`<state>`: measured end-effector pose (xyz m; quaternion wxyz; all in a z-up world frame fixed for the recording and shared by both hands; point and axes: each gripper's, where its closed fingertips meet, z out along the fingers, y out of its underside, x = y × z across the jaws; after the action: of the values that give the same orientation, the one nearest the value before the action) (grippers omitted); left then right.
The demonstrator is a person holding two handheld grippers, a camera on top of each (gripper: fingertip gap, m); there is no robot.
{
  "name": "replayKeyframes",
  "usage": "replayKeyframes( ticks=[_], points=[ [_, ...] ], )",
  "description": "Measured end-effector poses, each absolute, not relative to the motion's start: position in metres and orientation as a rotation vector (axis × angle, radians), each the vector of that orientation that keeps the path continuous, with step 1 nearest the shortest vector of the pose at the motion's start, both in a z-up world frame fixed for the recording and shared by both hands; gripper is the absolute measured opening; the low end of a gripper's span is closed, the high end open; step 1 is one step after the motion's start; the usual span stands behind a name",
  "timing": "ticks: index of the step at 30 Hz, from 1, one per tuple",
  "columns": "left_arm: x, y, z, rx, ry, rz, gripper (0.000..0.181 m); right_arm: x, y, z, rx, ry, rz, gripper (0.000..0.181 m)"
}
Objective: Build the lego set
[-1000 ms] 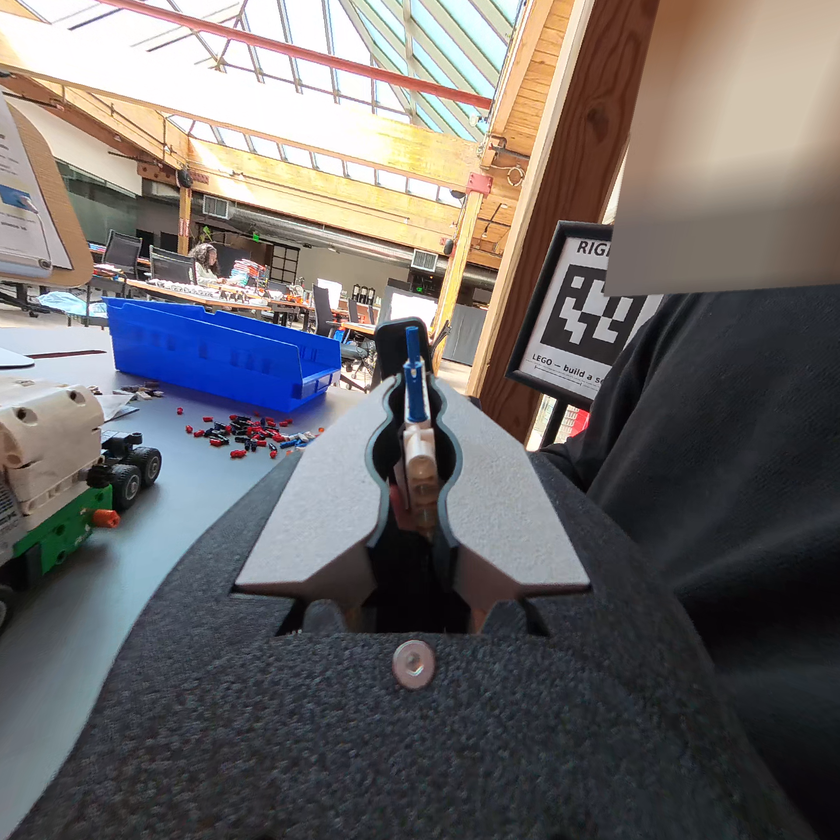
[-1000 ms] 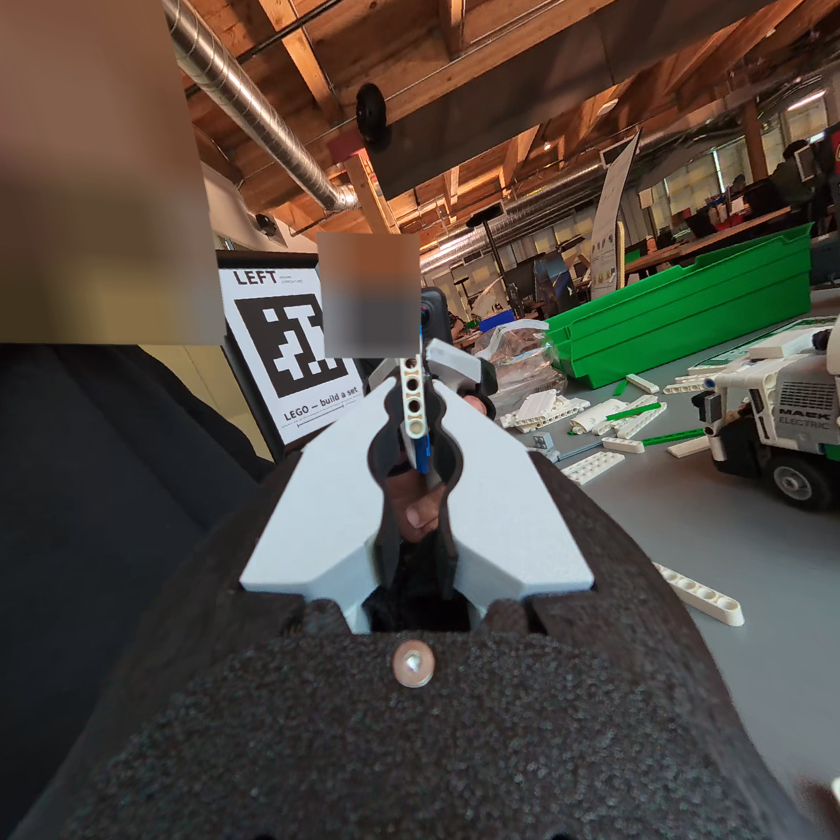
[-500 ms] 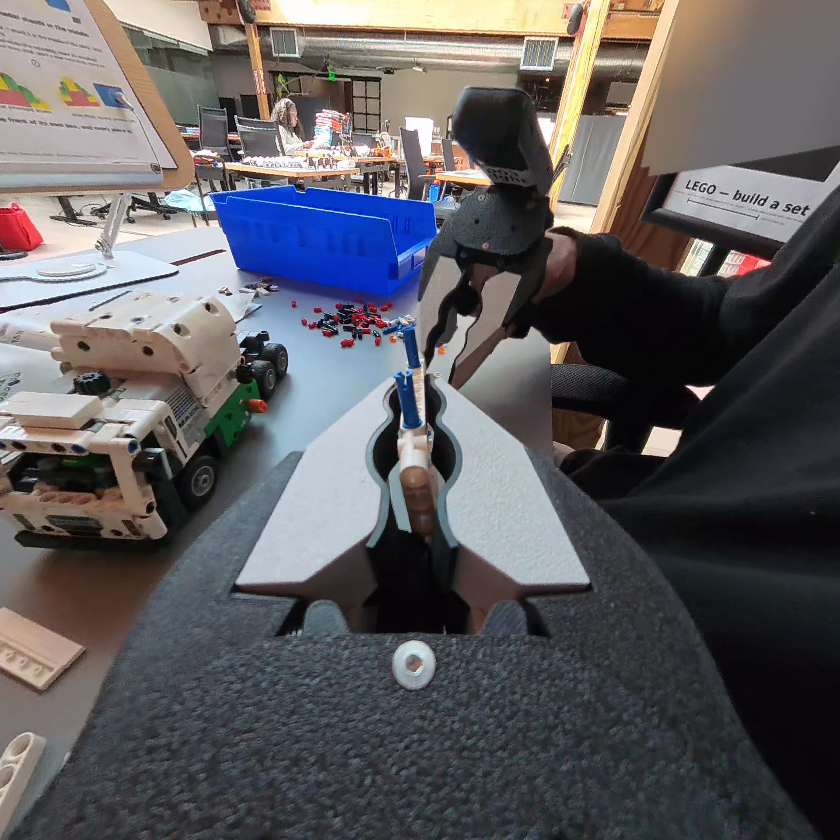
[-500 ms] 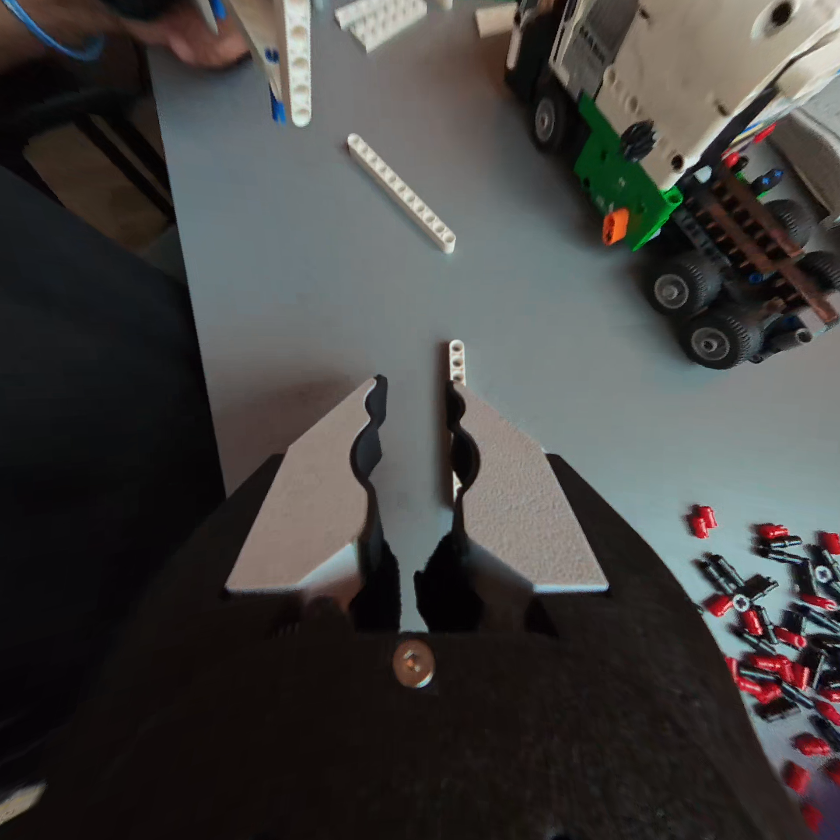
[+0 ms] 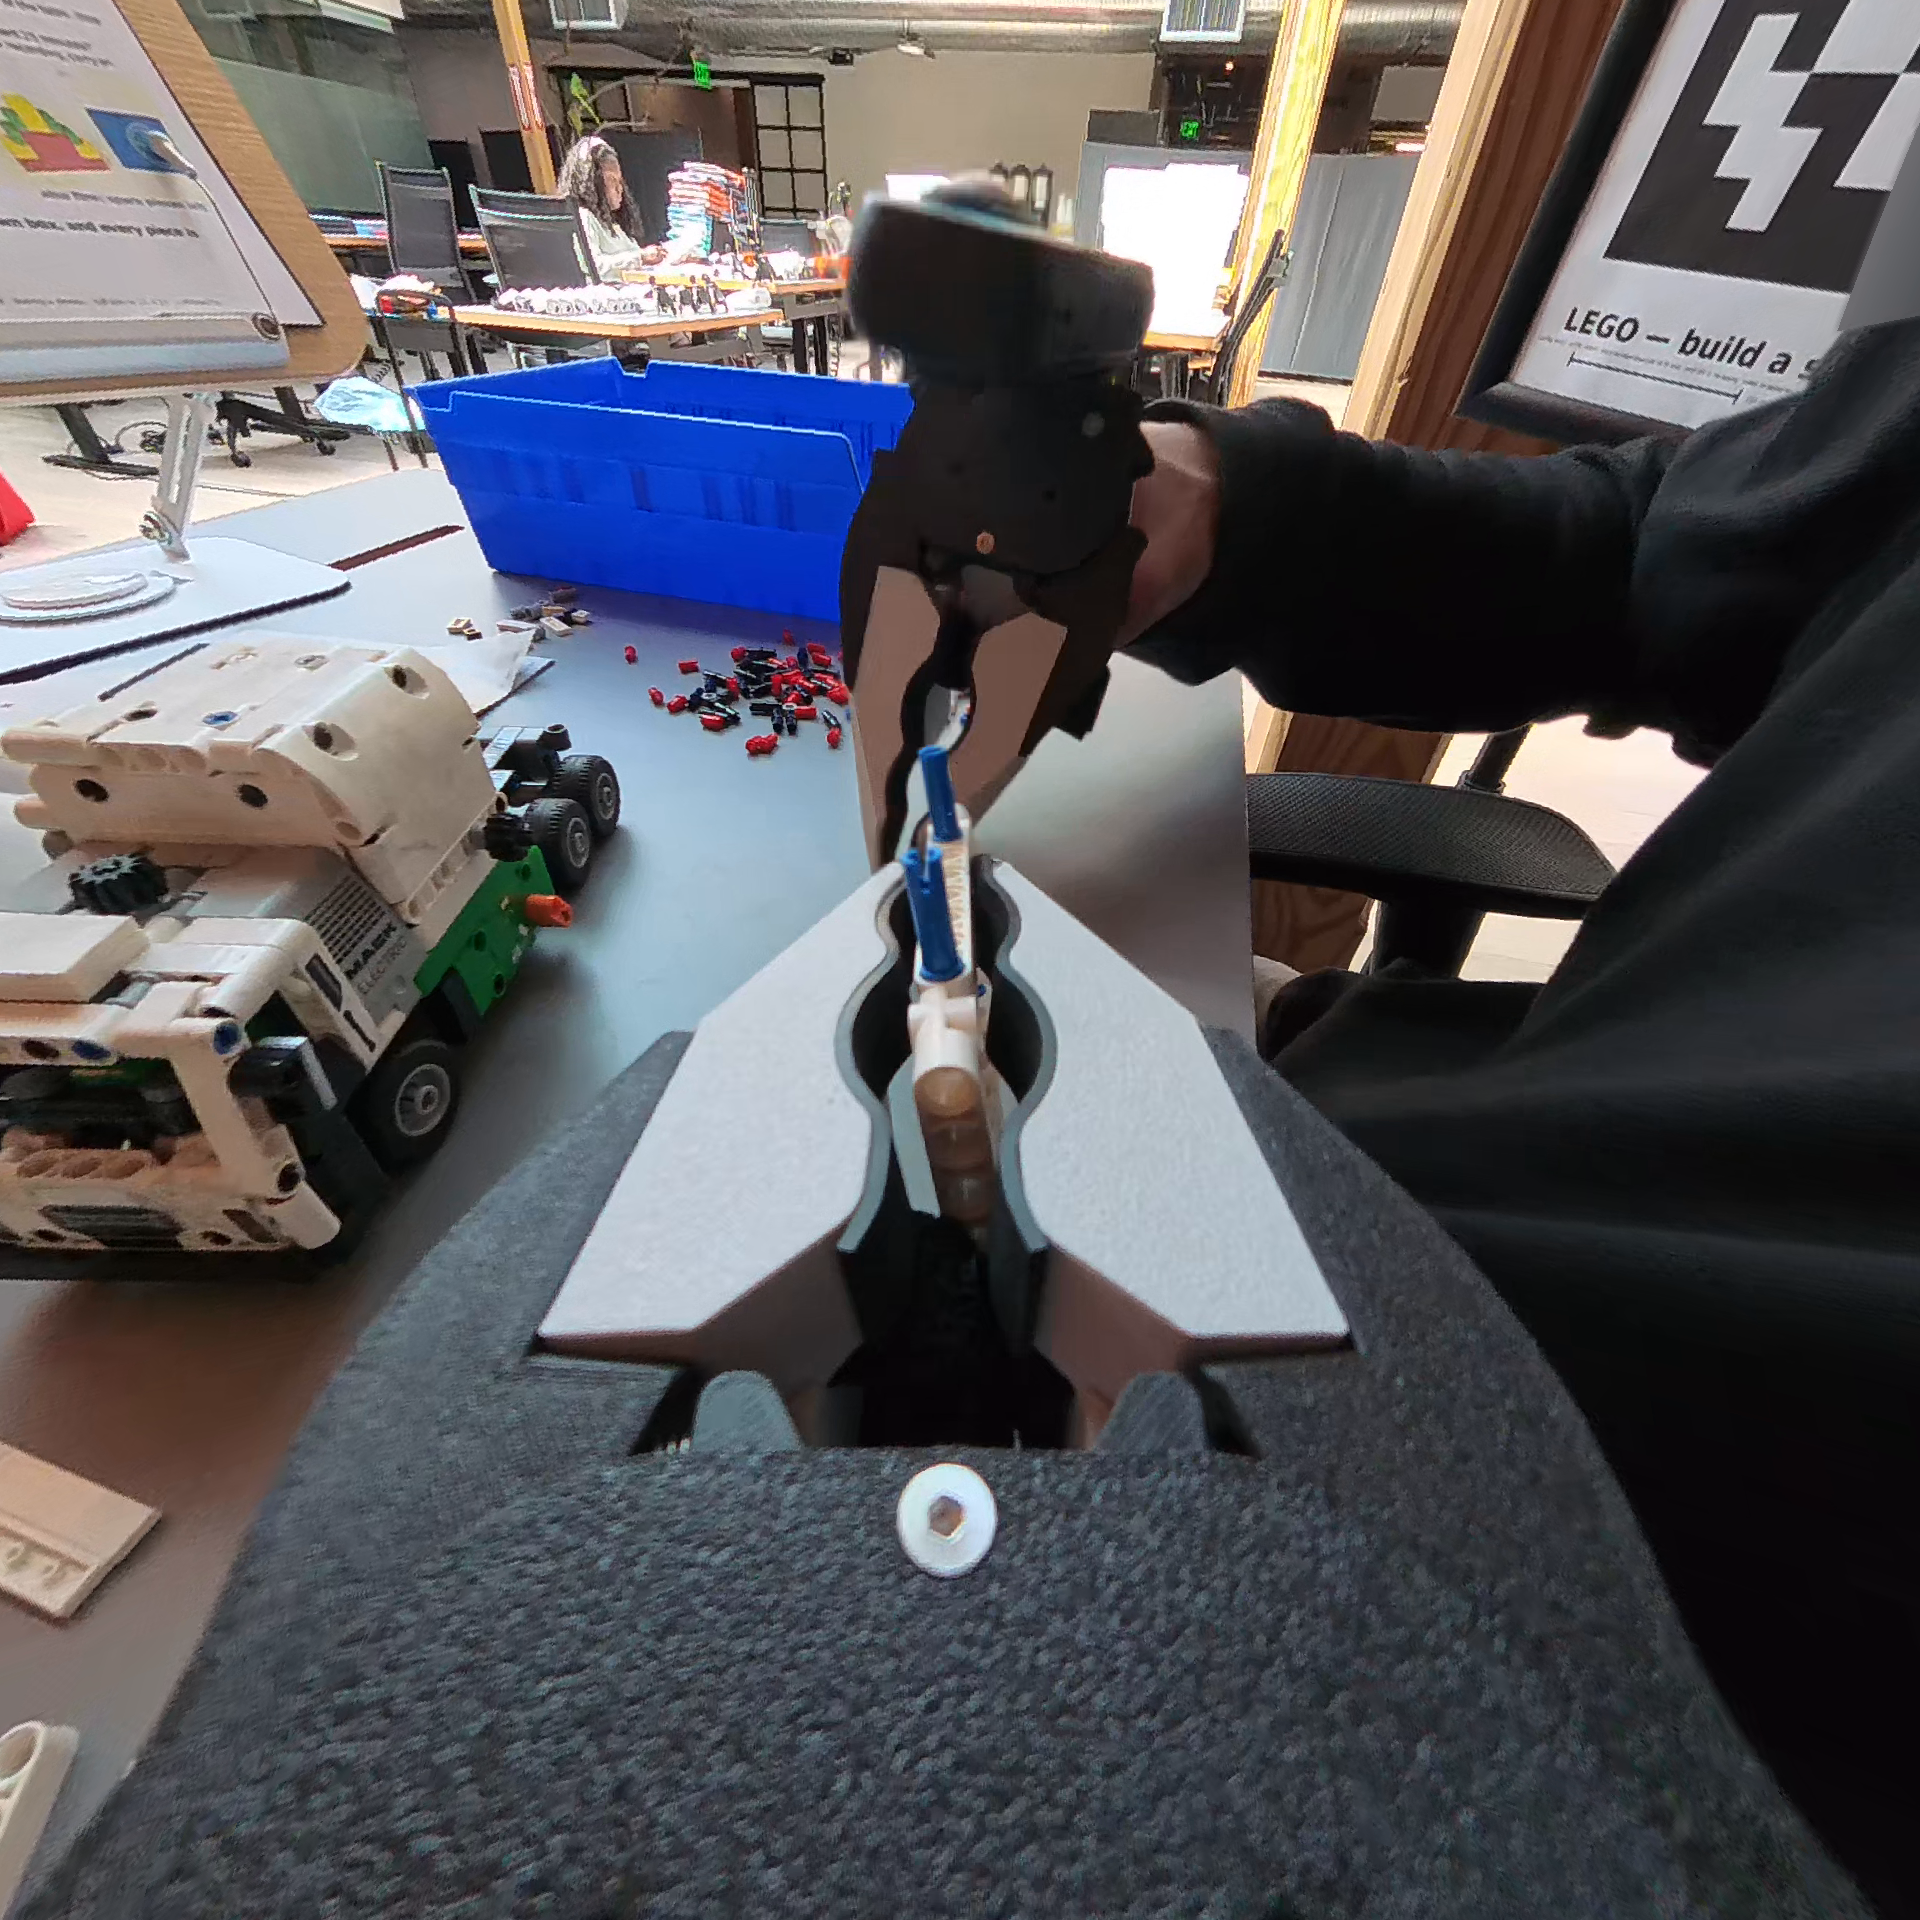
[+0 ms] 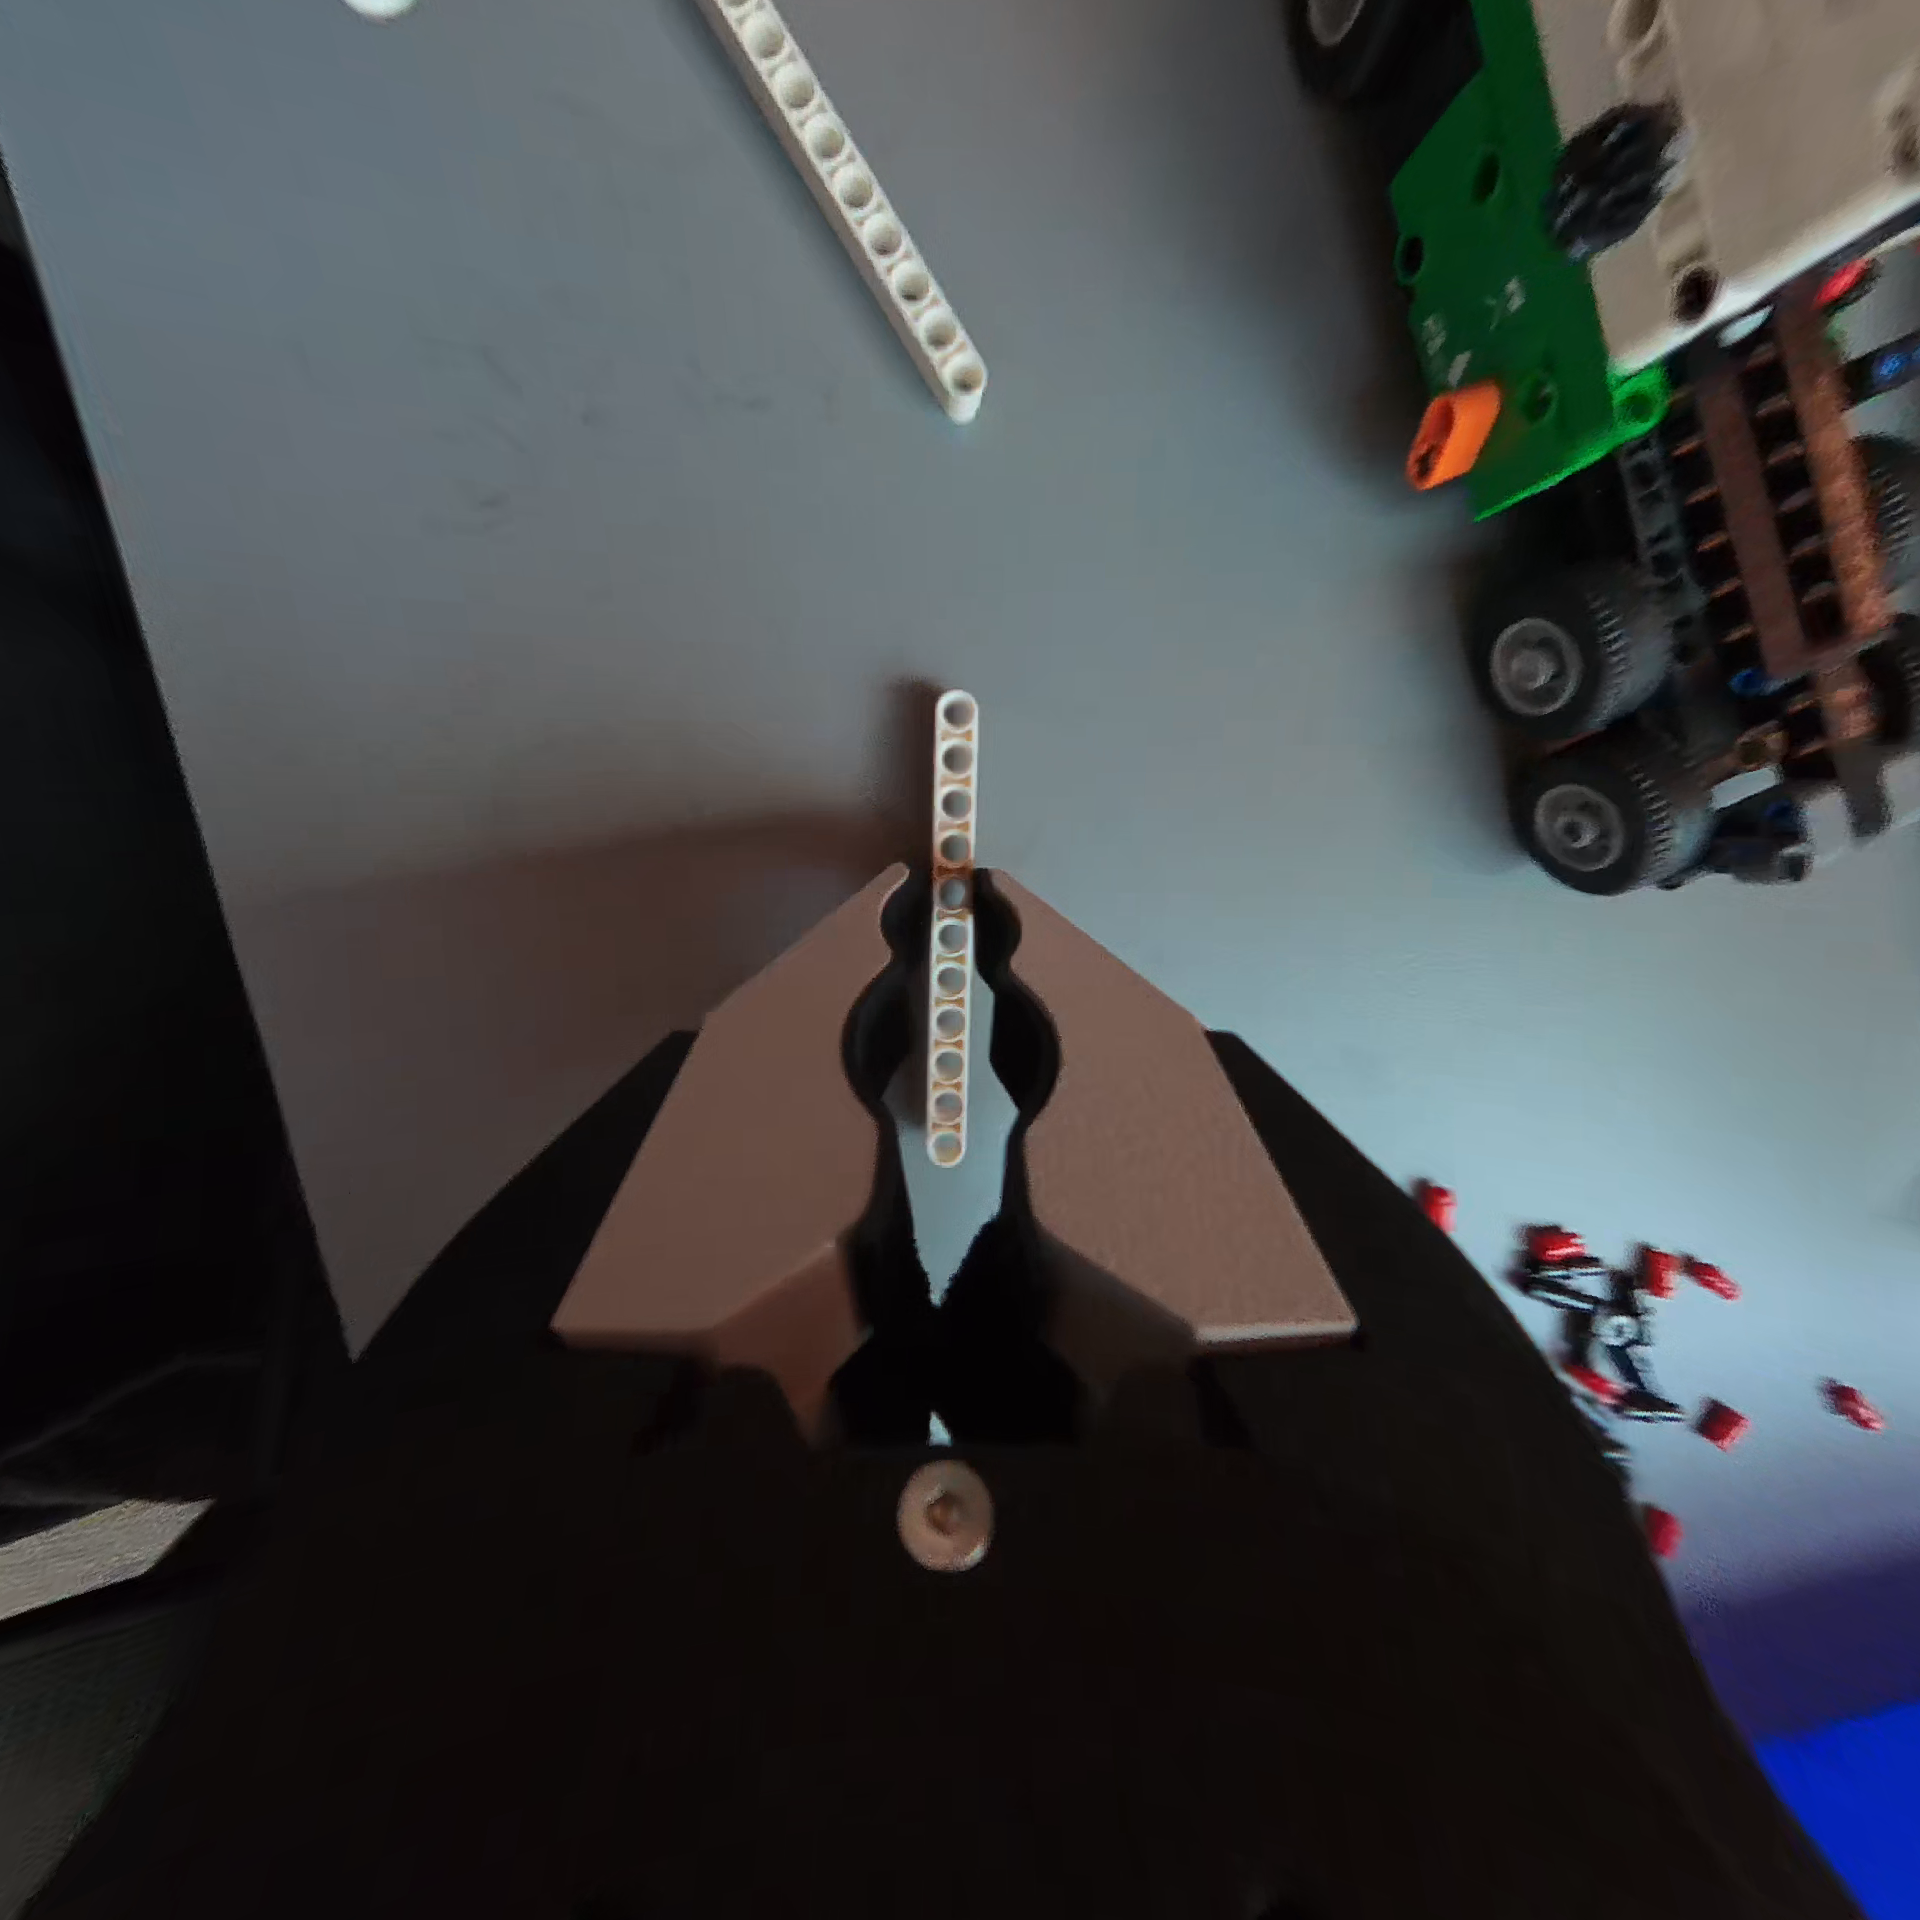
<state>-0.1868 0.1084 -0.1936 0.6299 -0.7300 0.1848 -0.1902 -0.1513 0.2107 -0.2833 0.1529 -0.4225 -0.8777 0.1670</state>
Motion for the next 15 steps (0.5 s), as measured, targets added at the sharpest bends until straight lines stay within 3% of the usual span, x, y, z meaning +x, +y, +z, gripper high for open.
replayKeyframes(
  ticks=[6, 15],
  points=[
    [-0.181, 0.109, -0.199, -1.700, 0.465, -0.435, 0.006, -0.183, 0.115, -0.139, -0.821, -2.359, 0.986, 0.006],
    [-0.177, 0.107, -0.200, -1.695, 0.494, -0.421, 0.006, -0.200, 0.076, -0.160, -0.717, -2.688, 0.834, 0.007]
  ],
)
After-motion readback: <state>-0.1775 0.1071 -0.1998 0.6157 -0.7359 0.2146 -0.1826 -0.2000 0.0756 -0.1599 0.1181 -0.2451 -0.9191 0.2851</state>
